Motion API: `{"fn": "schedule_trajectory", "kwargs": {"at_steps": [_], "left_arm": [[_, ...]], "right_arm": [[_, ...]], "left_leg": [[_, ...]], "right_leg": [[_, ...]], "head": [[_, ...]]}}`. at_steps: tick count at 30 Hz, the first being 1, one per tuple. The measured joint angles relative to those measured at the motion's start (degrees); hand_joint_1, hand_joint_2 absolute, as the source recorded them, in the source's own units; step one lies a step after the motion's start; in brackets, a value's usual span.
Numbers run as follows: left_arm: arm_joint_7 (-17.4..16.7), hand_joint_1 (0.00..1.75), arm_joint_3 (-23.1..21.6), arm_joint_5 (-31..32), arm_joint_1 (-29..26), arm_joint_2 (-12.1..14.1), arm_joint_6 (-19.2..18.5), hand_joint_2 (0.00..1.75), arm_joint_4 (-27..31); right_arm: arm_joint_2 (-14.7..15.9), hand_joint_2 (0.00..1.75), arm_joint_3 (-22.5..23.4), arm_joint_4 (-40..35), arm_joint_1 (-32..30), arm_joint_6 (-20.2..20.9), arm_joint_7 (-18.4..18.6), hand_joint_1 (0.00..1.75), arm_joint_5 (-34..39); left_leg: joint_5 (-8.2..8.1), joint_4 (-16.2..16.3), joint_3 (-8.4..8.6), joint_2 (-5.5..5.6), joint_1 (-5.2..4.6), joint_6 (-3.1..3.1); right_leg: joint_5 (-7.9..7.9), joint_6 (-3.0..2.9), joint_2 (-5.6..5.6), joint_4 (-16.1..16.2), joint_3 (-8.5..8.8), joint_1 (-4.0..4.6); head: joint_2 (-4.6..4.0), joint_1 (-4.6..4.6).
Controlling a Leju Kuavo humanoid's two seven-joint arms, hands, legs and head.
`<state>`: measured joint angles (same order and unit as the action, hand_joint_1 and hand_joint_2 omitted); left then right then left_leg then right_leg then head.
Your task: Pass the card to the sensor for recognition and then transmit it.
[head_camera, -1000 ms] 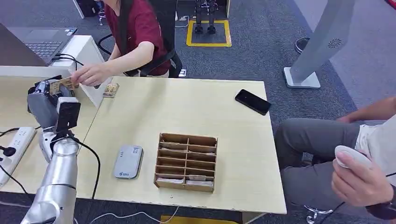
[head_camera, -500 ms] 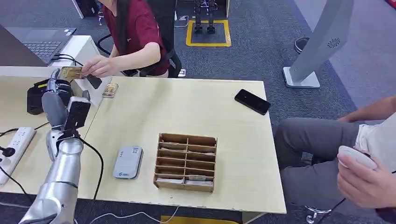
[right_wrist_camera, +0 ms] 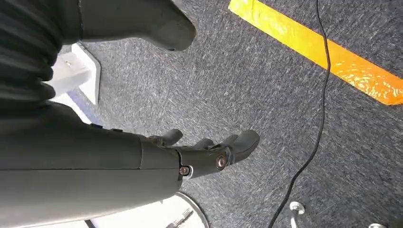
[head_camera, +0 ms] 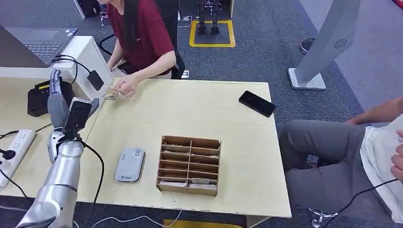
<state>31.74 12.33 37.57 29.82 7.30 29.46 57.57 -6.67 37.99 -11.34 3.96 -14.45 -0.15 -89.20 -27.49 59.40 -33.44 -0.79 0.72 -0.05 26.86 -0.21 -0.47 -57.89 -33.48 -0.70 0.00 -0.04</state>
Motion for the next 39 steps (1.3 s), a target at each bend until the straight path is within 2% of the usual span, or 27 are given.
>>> {"fn": "schedule_trajectory", "kwargs": {"at_steps": [2,3,6,9,13,16,20,24,27,32,39], "left_arm": [[-0.39,0.0,-0.26,0.09,0.0,0.02,-0.29,1.75,0.0],[-0.35,0.0,-0.31,0.0,-0.01,0.02,-1.65,1.75,0.0],[1.51,0.0,-2.45,0.66,-1.65,0.61,-8.86,1.75,1.23],[3.63,0.0,-7.07,2.25,-8.55,1.57,-13.21,1.75,8.34],[3.69,0.0,-15.13,6.31,-17.98,4.26,-15.08,1.75,20.73],[3.2,0.0,-21.04,11.29,-20.99,4.72,-13.14,1.75,26.55],[-1.63,0.0,-30.21,23.42,-21.08,4.89,-6.74,1.75,29.62],[-3.13,0.0,-36.37,25.88,-20.66,5.31,-4.63,1.75,30.53],[-3.65,0.0,-39.05,25.9,-20.47,5.88,-3.85,1.75,30.58],[-4.39,0.0,-41.09,26.29,-20.22,6.56,-3.34,1.75,30.69],[-10.36,0.0,-45.05,32.0,-17.1,7.52,-0.31,1.75,29.9]], "right_arm": [[0.0,1.75,0.02,0.0,0.01,-0.11,-0.07,0.0,0.0],[0.0,1.75,0.02,0.0,0.01,-0.13,-0.13,0.0,0.0],[0.0,1.75,0.18,0.0,0.01,-0.13,-0.11,0.0,0.18],[0.02,1.75,0.88,0.0,-0.12,0.09,0.44,0.0,0.87],[0.2,1.75,1.73,0.0,-0.64,0.33,1.33,0.0,1.05],[0.22,1.75,2.4,-0.02,-0.58,-0.06,0.4,0.0,1.6],[0.22,1.75,2.65,-0.02,-0.41,-0.68,-0.44,0.0,1.51],[0.22,1.75,2.82,0.0,-0.39,-0.74,-0.5,0.0,1.51],[0.22,1.75,2.84,0.0,-0.38,-0.74,-0.55,0.0,1.51],[0.22,1.75,2.86,0.0,-0.38,-0.76,-0.52,0.0,1.46],[0.22,1.75,2.89,0.0,-0.37,-0.17,1.0,0.0,0.63]], "left_leg": [[0.0,0.0,0.0,0.0,0.0,0.0],[0.0,0.0,0.0,0.0,0.0,0.0],[0.0,0.0,-0.01,0.0,-0.01,0.0],[-0.09,-0.01,0.0,-0.19,-0.01,0.0],[-0.23,0.0,-0.05,-0.21,-0.01,0.01],[-0.23,0.0,-0.07,-0.13,-0.02,0.02],[-0.23,0.0,-0.06,-0.13,-0.04,0.02],[-0.22,0.0,-0.03,-0.14,-0.04,0.03],[-0.21,0.0,-0.02,-0.14,-0.03,0.02],[-0.22,0.0,-0.02,-0.14,-0.02,0.02],[-0.21,0.0,-0.03,-0.13,-0.03,0.02]], "right_leg": [[0.0,0.0,0.0,0.0,0.0,0.0],[0.0,0.0,0.0,0.0,0.01,0.0],[0.0,0.0,0.0,0.0,0.04,-0.01],[0.01,0.01,0.15,0.0,0.01,-0.01],[0.11,0.04,0.18,0.04,-0.11,-0.01],[0.15,0.09,0.08,0.06,-0.08,-0.02],[0.09,0.06,0.08,0.06,-0.05,-0.04],[0.07,0.06,0.1,0.05,-0.05,-0.03],[0.07,0.05,0.1,0.03,-0.05,-0.03],[0.09,0.04,0.11,0.02,-0.07,-0.01],[0.08,0.05,0.1,0.03,-0.06,-0.03]], "head": [[0.0,0.02],[0.0,0.0],[0.0,-0.02],[0.0,0.02],[0.0,0.0],[-0.02,0.0],[-0.02,0.0],[0.0,0.02],[0.0,0.0],[0.0,0.02],[0.0,0.02]]}}
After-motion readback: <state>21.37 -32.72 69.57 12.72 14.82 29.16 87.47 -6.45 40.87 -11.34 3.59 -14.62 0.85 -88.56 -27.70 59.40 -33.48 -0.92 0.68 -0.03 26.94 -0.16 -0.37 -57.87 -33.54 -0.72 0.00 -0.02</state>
